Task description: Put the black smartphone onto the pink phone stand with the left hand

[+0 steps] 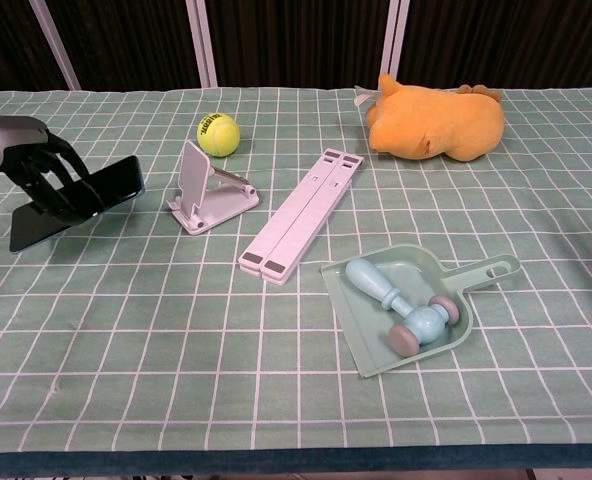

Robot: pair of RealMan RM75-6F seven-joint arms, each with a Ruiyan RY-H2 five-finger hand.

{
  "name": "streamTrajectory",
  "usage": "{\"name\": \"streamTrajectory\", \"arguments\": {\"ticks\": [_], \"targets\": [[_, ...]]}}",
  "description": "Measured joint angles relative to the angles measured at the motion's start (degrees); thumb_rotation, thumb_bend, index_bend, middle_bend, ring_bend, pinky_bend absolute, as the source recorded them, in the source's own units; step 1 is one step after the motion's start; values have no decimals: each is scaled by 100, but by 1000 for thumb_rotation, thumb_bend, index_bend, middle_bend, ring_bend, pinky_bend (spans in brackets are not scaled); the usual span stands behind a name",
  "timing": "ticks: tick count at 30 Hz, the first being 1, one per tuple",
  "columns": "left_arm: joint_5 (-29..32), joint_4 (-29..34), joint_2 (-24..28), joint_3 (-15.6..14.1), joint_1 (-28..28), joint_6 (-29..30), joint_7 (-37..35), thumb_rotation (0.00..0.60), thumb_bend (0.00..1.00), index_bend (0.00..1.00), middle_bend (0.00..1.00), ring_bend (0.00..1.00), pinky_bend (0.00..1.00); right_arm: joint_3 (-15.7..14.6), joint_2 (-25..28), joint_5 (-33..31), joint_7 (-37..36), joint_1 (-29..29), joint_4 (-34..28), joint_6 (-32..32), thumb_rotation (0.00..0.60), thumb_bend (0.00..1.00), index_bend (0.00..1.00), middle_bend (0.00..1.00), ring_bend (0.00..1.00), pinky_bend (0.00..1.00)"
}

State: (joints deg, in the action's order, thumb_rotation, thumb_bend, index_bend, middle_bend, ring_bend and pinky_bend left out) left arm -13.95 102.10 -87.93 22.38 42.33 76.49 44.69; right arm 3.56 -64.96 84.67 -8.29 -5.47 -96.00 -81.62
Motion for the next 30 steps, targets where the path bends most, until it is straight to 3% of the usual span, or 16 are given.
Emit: {"name": "streamTrajectory", "arguments": {"ticks": [14,23,30], "targets": [[-1190,352,-49,227,-258,44,-1446,600,329,466,545,102,16,0,0,-5,-25,-7,7,19,600,231,0,0,0,185],[-2055,80,-636,370,-357,127,-2714,600,327,459,542,94,16,-1,20,-24,-77,-11,-17,49,600,231,0,0,0,186],[-2287,-345,-1120,407,-414,-22,-3464,600,327,439,524,80,16,-1,36,-36,-105,-17,-24,72,600,231,0,0,0,186]]}}
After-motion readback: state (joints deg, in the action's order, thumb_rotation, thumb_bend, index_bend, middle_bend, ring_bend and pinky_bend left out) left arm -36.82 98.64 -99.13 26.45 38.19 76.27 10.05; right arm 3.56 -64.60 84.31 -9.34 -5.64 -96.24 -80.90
